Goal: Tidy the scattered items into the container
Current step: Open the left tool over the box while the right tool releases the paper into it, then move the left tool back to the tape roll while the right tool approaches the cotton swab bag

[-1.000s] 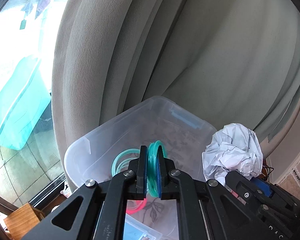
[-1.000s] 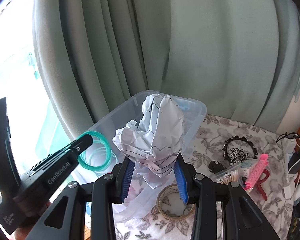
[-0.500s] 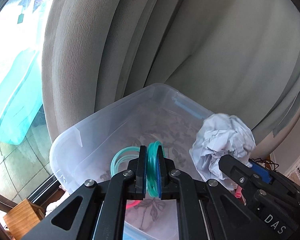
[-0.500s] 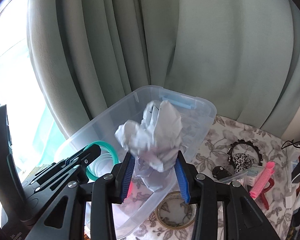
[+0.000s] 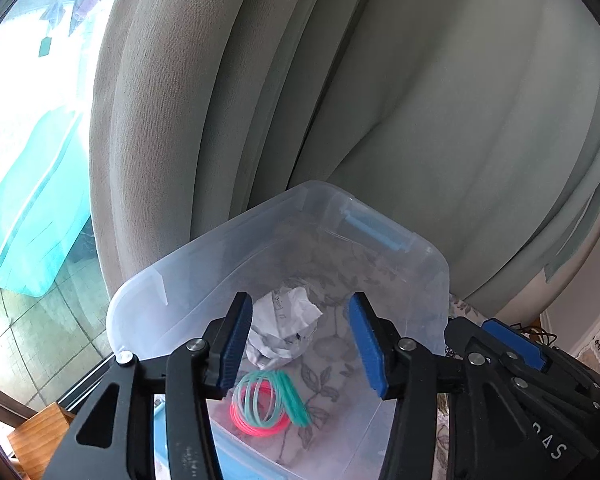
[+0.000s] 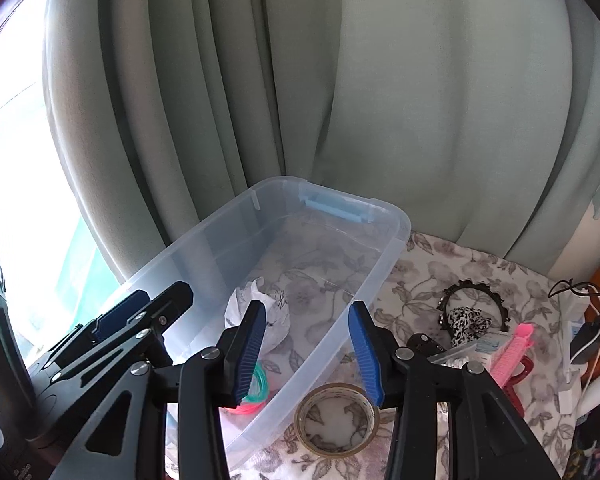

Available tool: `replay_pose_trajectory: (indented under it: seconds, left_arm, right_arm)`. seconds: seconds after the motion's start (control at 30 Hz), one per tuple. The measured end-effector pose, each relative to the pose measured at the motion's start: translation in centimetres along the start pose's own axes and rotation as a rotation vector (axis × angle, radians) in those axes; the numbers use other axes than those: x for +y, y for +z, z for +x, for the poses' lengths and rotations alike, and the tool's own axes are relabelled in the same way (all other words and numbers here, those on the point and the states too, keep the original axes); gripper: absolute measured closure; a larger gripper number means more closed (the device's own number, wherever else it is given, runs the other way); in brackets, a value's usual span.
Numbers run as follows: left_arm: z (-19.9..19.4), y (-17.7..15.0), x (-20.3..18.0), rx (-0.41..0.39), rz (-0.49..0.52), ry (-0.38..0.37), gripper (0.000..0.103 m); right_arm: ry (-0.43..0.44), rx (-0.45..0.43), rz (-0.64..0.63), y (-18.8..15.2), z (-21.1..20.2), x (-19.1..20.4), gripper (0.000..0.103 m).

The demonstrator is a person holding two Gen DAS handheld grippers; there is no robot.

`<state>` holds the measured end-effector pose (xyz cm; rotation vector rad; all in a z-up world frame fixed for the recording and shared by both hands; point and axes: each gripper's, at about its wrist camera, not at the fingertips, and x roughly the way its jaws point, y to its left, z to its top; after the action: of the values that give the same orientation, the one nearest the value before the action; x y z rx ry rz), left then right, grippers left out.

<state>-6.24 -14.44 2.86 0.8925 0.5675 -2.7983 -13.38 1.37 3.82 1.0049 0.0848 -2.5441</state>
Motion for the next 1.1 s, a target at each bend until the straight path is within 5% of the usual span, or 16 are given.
replay_pose_trajectory:
  seconds: [0.67,1.1]
  left_arm:
    - [-4.1,-0.6,-6.8,0.008,0.231,-0.008,0.038]
    - [-4.1,-4.8,-14.3,0.031,0.422,-0.033,0.03]
  right_arm:
    - [-0.025,-0.076,0.214,-4.6,-8.0,-7.4,0.046]
    - [-0.077,-0.098,0.352,-9.5,-13.1,-12.3,0.04]
